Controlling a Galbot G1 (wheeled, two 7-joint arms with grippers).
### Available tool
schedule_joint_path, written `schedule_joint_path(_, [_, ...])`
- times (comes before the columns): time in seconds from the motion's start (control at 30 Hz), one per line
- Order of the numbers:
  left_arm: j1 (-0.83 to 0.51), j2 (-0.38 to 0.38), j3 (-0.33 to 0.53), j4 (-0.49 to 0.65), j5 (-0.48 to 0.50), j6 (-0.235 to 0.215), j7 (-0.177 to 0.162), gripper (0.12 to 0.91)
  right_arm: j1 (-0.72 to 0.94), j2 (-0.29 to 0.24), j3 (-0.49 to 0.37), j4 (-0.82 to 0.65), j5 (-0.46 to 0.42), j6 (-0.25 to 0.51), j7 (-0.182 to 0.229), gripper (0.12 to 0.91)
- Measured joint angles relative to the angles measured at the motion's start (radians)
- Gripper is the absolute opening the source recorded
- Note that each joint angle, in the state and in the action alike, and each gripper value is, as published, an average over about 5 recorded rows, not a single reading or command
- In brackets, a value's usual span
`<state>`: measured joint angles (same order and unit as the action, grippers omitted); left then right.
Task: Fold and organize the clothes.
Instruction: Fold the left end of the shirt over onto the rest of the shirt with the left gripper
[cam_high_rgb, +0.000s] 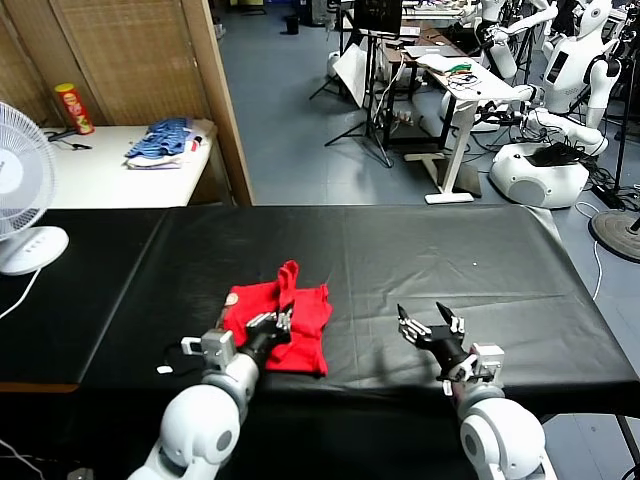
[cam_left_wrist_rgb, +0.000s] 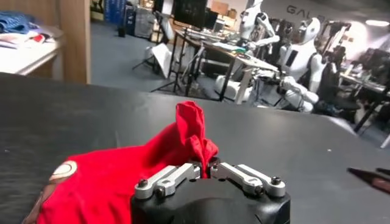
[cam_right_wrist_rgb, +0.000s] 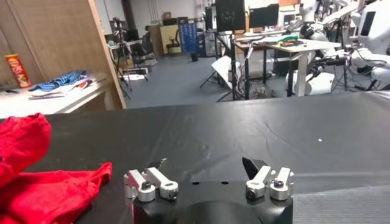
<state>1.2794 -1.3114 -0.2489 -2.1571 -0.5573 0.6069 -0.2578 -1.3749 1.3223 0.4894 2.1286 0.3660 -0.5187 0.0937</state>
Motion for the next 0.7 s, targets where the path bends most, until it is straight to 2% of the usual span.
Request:
schedule_joint_path(0.3, [0.002,-0.028,0.021,0.024,0.008,-0.008,-0.008,0.164,0.011,-0.001,-0.013,-0.006,-0.001,-0.002,-0.002,0.798])
schedule_joint_path(0.4, [0.003,-0.038,0.026,0.029,0.000,-0.014,-0.010,0.201,0.018,-0.005,-0.018,-0.012,-0.002,-0.001,-0.008,0.798])
schedule_joint_path(0.5, [0.003,-0.053,0.028,0.037,-0.023,-0.026,-0.013,0.332,0.027,-0.010,-0.028,-0.020,-0.002,0.002,-0.024,0.798])
schedule_joint_path(0.63, [0.002,-0.084,0.024,0.034,-0.095,-0.043,-0.027,0.566,0.049,-0.019,-0.054,-0.031,-0.002,0.006,-0.054,0.798])
schedule_joint_path(0.7, [0.004,-0.097,0.020,0.028,-0.111,-0.055,-0.021,0.663,0.062,-0.025,-0.072,-0.038,-0.002,0.006,-0.068,0.798])
